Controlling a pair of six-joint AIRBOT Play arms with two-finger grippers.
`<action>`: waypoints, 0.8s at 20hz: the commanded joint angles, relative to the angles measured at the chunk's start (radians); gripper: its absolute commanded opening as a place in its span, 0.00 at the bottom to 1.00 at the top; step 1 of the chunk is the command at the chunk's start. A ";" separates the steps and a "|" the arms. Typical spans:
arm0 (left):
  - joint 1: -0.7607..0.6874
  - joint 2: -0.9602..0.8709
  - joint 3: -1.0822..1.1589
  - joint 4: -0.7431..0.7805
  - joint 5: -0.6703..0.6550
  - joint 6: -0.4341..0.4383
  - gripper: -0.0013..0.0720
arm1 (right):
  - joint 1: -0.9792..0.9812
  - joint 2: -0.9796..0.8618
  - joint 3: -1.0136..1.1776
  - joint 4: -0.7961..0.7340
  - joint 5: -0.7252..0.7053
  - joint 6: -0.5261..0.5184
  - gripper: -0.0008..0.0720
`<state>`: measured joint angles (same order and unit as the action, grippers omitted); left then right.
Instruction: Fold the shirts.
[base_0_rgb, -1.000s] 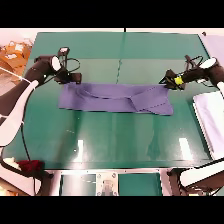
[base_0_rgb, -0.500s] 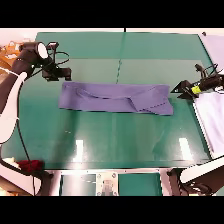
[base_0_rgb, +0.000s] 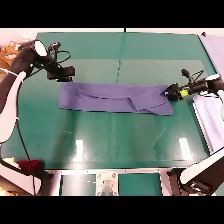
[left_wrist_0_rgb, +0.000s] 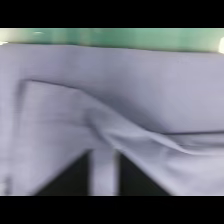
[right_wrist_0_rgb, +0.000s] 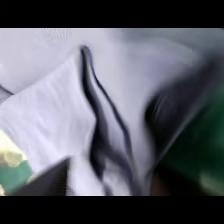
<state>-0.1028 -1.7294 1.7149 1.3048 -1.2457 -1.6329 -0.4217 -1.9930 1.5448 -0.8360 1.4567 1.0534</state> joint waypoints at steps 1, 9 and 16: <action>0.000 0.000 0.001 -0.116 0.004 0.045 0.17 | 0.050 -0.017 0.037 0.017 -0.019 -0.014 0.33; -0.164 -0.006 -0.053 -0.214 0.208 0.055 0.17 | 0.072 0.126 0.158 0.017 0.091 0.084 0.04; -0.524 -0.245 -0.041 -0.488 0.593 0.098 0.09 | 0.142 0.405 0.251 0.018 0.225 0.222 0.04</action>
<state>-0.5068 -1.8839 1.6638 0.9615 -0.8291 -1.5566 -0.3099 -1.6814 1.7557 -0.8211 1.6276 1.2087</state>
